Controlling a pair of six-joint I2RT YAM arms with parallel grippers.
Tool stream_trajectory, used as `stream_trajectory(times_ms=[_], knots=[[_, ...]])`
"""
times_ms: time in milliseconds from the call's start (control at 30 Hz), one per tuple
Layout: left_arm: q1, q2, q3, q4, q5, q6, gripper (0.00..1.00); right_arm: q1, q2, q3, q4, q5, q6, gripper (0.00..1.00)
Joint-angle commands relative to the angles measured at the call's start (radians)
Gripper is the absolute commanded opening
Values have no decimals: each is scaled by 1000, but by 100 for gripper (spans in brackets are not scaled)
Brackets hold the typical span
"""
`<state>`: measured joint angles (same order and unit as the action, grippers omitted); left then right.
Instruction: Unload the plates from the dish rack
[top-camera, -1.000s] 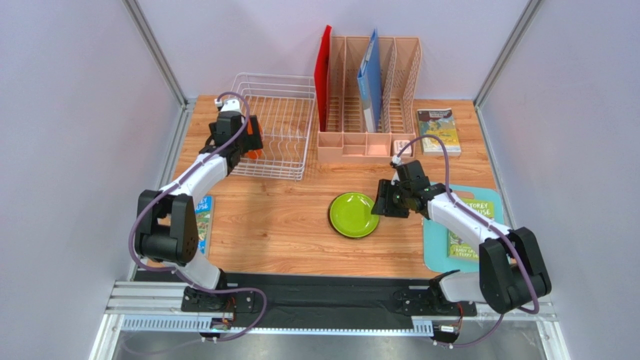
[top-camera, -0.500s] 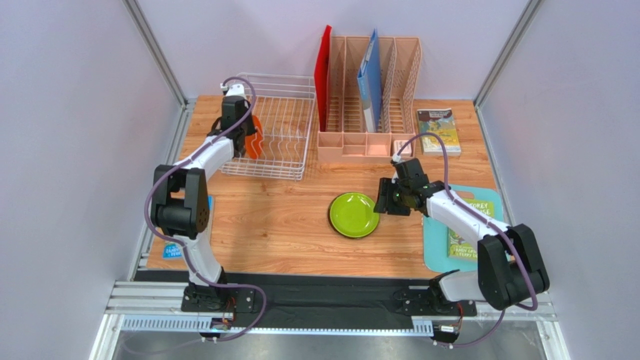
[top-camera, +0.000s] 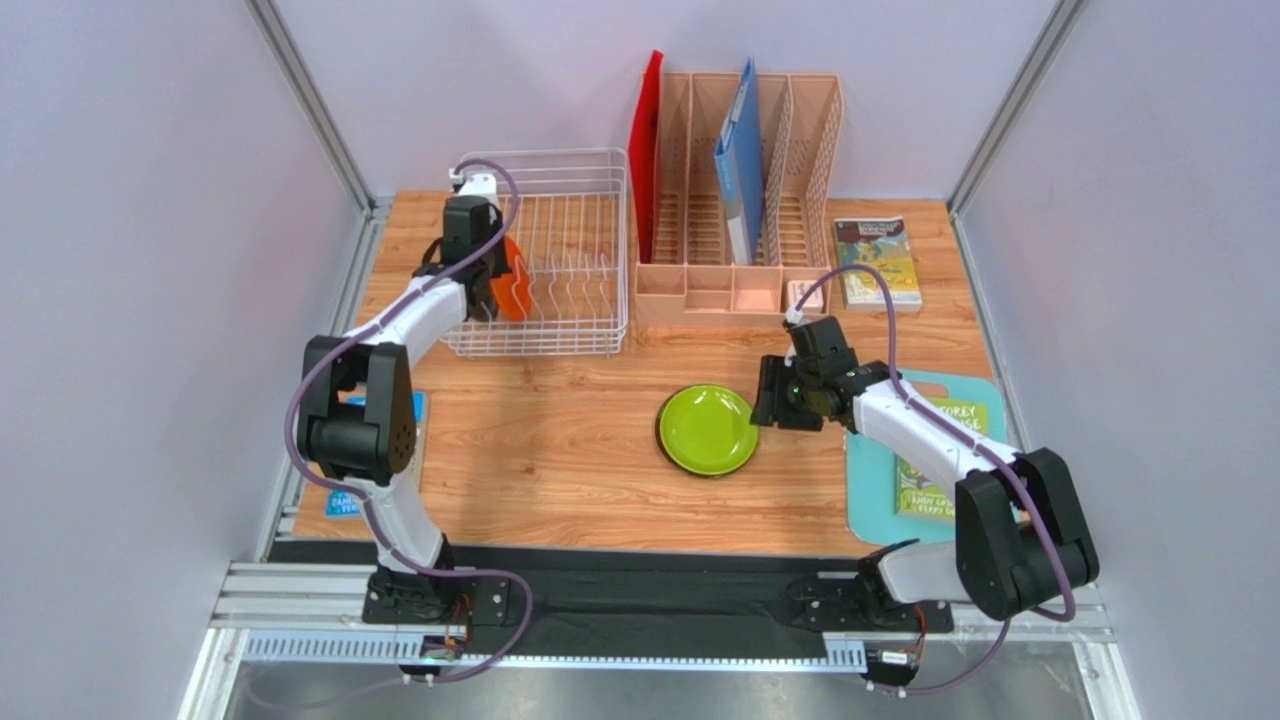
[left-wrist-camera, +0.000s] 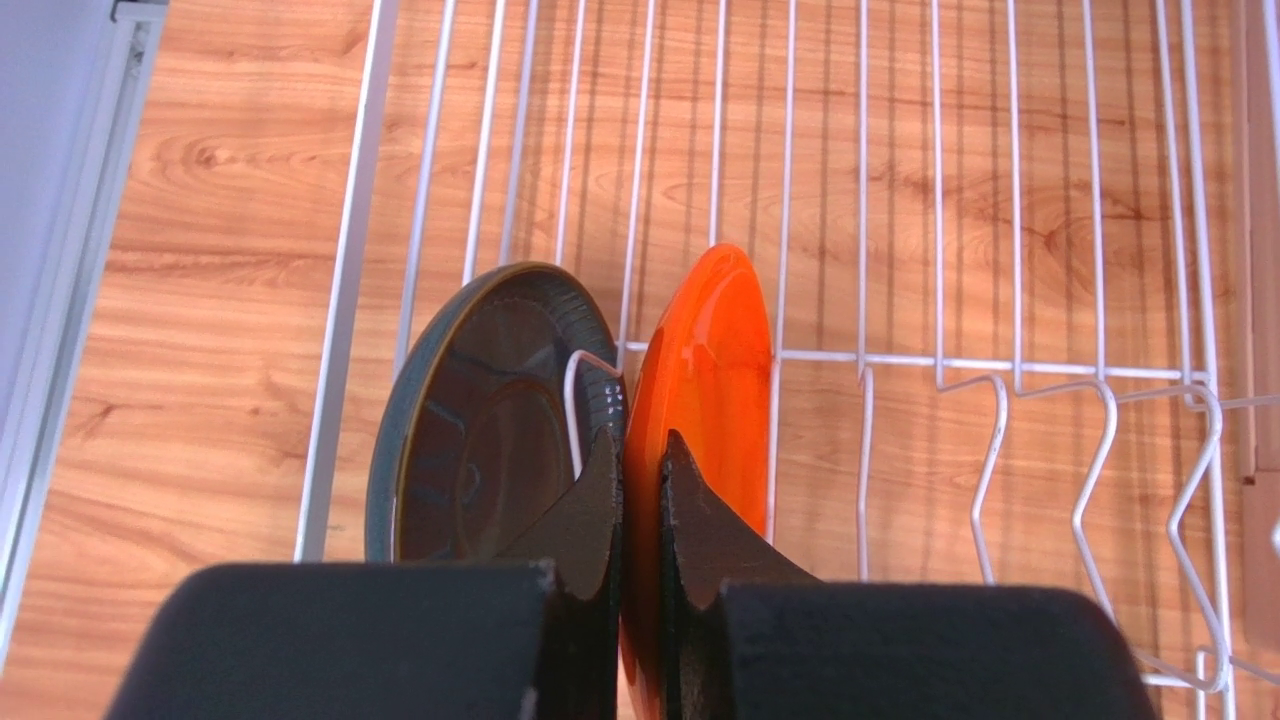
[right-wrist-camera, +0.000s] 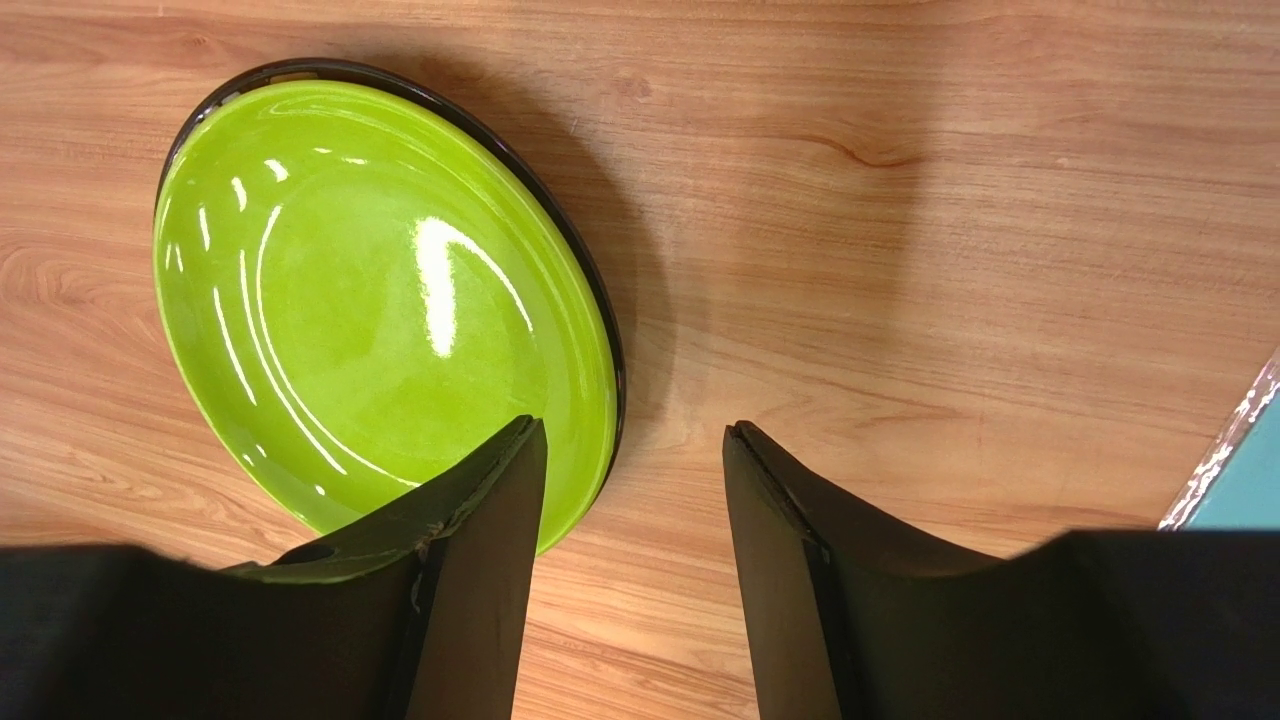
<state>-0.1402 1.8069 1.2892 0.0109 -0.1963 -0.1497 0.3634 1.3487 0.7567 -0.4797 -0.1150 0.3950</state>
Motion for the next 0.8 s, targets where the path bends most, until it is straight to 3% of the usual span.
stream_trajectory(times_ms=[0,300,467,633,700,767], knots=[[-1,-107,-1,-2,-28,-22,0,5,-25,27,-7,31,-4,52],[-48,-260,2,-6,-158,74,0,5,-69,39,-46,89,5,53],[-61,-356,-7,-96,-161,36,0,5,-120,43,-48,92,10,53],[-65,-492,-112,-176,74,-166,0,5,-163,70,-14,9,11,53],[-76,-549,-225,-125,273,-238,0,5,-175,82,22,-32,22,54],[-113,-580,-307,-38,352,-342,0,5,-178,105,59,-93,37,54]])
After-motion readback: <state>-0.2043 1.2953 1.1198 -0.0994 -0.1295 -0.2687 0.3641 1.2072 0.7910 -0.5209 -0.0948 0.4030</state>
